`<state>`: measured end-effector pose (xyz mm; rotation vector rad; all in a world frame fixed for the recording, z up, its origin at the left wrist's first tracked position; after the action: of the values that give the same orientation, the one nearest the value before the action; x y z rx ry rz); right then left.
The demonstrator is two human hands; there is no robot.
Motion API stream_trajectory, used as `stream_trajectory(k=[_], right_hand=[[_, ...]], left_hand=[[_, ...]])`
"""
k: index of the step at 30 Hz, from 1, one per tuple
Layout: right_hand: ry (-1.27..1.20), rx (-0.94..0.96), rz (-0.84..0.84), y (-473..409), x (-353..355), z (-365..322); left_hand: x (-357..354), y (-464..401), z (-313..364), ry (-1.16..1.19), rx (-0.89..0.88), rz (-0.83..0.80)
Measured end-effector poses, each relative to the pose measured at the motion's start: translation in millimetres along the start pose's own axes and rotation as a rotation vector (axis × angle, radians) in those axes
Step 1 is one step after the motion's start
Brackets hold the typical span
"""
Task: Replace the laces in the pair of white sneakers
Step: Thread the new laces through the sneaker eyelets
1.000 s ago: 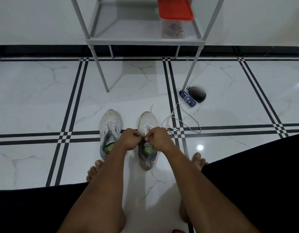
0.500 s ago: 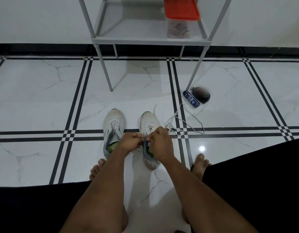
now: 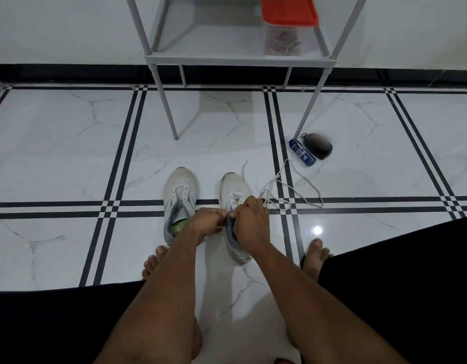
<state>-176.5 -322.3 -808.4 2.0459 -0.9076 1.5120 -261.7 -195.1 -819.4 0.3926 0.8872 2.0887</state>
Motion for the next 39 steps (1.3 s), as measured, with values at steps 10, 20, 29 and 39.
stream_trajectory(k=[10, 20, 29, 39], right_hand=[[0.015, 0.007, -0.027, 1, 2, -1], [-0.267, 0.081, -0.004, 9, -9, 16], [-0.031, -0.123, 0.03, 51, -11, 14], [-0.183, -0.231, 0.008, 46, -14, 12]], left_hand=[[-6, -1, -5, -0.031, -0.03, 0.087], [-10, 6, -5, -0.142, -0.105, 0.193], [-15, 17, 37, -0.571, -0.215, 0.189], [-5, 12, 95, -0.527, -0.146, 0.288]])
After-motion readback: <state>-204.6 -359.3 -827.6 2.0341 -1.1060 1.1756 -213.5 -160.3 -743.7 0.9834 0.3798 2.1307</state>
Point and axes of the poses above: each hand's wrist, its own y-axis away from the middle knuckle, its own x-axis out of the back of the hand, z = x × y, the point moved 1 cm from there along -y, towards the middle knuckle, and after that the axes turned 4 degrees about y, right-handed, at the moved point
